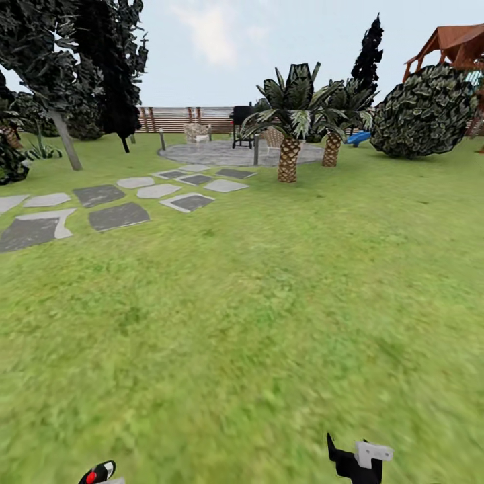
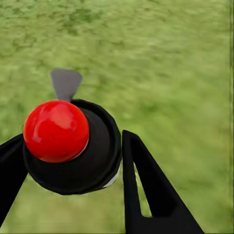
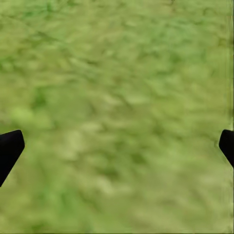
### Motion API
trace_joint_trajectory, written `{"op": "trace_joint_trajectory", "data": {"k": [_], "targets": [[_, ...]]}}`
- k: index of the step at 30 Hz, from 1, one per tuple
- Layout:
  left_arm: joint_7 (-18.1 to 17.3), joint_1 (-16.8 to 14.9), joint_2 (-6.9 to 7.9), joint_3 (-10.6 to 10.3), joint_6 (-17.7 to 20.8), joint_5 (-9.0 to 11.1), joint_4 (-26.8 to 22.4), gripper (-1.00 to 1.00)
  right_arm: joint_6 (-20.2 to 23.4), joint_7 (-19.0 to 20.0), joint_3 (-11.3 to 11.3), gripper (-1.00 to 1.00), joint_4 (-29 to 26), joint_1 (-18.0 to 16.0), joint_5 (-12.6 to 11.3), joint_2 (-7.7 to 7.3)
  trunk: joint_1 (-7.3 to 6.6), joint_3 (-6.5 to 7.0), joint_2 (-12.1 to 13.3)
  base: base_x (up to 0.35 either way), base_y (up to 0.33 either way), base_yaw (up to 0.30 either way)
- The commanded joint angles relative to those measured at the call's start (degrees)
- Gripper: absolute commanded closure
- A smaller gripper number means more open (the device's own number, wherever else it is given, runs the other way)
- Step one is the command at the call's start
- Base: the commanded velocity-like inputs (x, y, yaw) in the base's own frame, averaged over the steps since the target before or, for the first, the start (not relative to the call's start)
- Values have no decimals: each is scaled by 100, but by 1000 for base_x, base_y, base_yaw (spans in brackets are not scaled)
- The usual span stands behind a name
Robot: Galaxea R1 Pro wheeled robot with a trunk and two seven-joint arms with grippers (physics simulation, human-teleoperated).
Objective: In the garden, pick up the pesticide atomizer on the floor and spray pesticide onto both trees until each tree trunk is fully covered.
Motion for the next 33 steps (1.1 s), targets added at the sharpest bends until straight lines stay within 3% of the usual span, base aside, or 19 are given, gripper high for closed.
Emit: {"op": "trace_joint_trajectory", "data": {"k": [1, 7, 13, 16, 23, 26, 28, 33], "targets": [[0, 0, 0, 4, 6, 5, -1, 100, 0, 0, 0, -100, 0, 0, 0, 0, 0, 0, 0, 236, -189, -300], [12, -181, -10, -18, 157, 37, -153, 100, -3, 0, 0, -100, 0, -2, 0, 8, 0, 0, 0, 253, -168, -300], [17, -1120, -43, -24, 1415, 27, -203, 100, 2, 12, 8, -100, 0, 1, 22, 21, 0, 0, 0, 303, -107, -300], [39, -1361, -2, -12, 1978, 38, -311, 100, 0, 18, 14, -100, 0, 2, 33, 36, 0, 0, 0, 308, -99, -300], [363, -1327, 8, -2, 2036, 60, -402, 100, 5, 41, 17, -100, 4, 1, 43, 43, 0, 0, 0, 308, -98, -300], [369, -1223, -153, -4, 1967, 47, -309, 100, 5, 36, 12, -100, 1, -2, 35, 44, 0, 0, 0, 272, -96, -300], [369, -1054, -253, -8, 1652, 42, -308, 100, 5, 30, 10, -100, 0, 0, 29, 40, 0, 0, 0, 264, -97, -300], [369, -987, -288, -10, 1451, 48, -301, 100, 5, 26, 9, -100, 0, -2, 26, 37, 0, 0, 0, 297, -97, -300]]}}
